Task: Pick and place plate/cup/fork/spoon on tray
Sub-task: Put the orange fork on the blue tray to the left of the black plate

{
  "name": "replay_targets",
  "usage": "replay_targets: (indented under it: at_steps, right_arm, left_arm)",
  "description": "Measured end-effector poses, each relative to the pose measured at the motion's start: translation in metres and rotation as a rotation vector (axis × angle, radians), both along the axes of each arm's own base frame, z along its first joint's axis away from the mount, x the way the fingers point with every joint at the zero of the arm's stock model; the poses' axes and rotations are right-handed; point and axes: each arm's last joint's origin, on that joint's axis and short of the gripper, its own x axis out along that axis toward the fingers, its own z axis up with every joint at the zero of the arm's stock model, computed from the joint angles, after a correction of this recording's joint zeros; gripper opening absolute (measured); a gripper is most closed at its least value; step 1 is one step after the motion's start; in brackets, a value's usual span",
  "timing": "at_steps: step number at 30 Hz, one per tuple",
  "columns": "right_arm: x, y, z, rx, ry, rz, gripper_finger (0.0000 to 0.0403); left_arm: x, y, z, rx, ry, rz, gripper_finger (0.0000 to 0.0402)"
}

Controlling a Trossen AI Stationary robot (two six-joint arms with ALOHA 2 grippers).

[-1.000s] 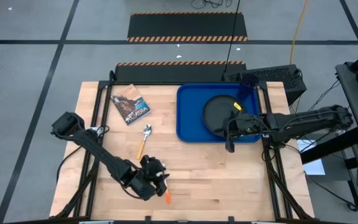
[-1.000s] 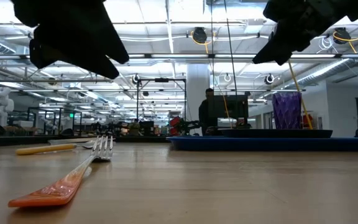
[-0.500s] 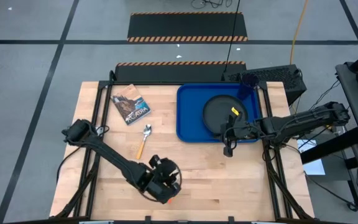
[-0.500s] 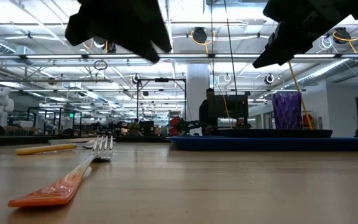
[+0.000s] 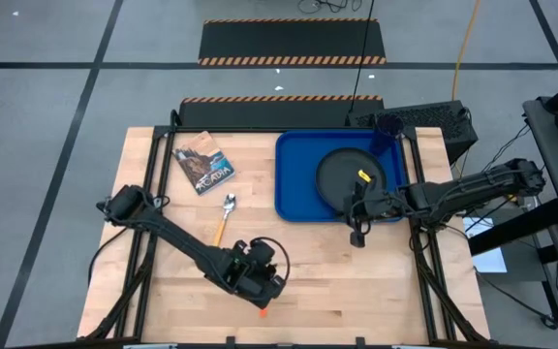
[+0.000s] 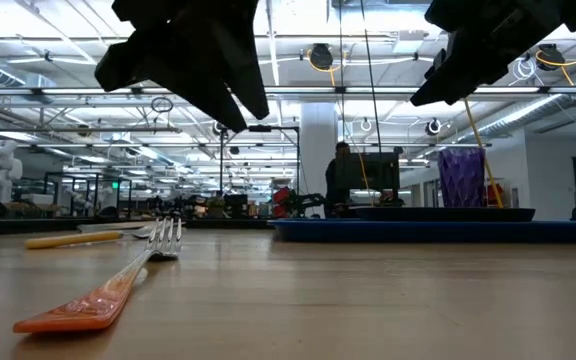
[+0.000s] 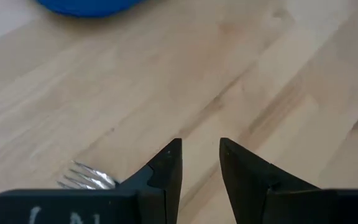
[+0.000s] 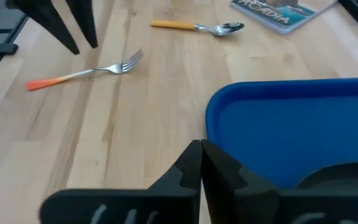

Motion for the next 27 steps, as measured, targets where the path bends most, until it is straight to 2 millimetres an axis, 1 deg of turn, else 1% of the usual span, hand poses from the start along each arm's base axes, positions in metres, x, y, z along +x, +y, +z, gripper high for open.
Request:
replay_targets:
  at_steps: [3,6,9,15,18,22,27]
  right_arm:
    - [0.0,0.0,0.001,-0.007,-0.007,-0.002,0.0016]
    - [0.0,0.0,0.001,-0.01,-0.01,-0.006,0.0035]
    - [0.0,-0.001,0.001,-0.031,-0.012,-0.021,0.0052]
    - [0.0,-0.001,0.001,-0.038,-0.012,-0.015,0.0074]
    - [0.0,0.0,0.001,-0.036,-0.011,-0.012,0.0079]
    - [0.0,0.0,0.001,-0.039,-0.01,-0.01,0.0084]
    - [0.0,-0.001,0.0,-0.039,-0.004,-0.01,0.0084]
  left_arm:
    - [0.001,0.002,-0.001,-0.069,-0.011,0.072,0.0108]
    - [0.002,0.001,-0.004,-0.101,-0.025,0.124,0.0114]
    - [0.003,-0.001,-0.01,-0.123,-0.018,0.149,0.0134]
    - [0.004,-0.001,-0.011,-0.21,-0.034,0.237,0.0175]
    - [0.0,-0.002,-0.012,-0.247,-0.008,0.279,0.0183]
    - [-0.011,-0.004,-0.015,-0.257,0.067,0.36,0.0184]
    - [-0.022,-0.013,-0.017,-0.296,0.099,0.439,0.0184]
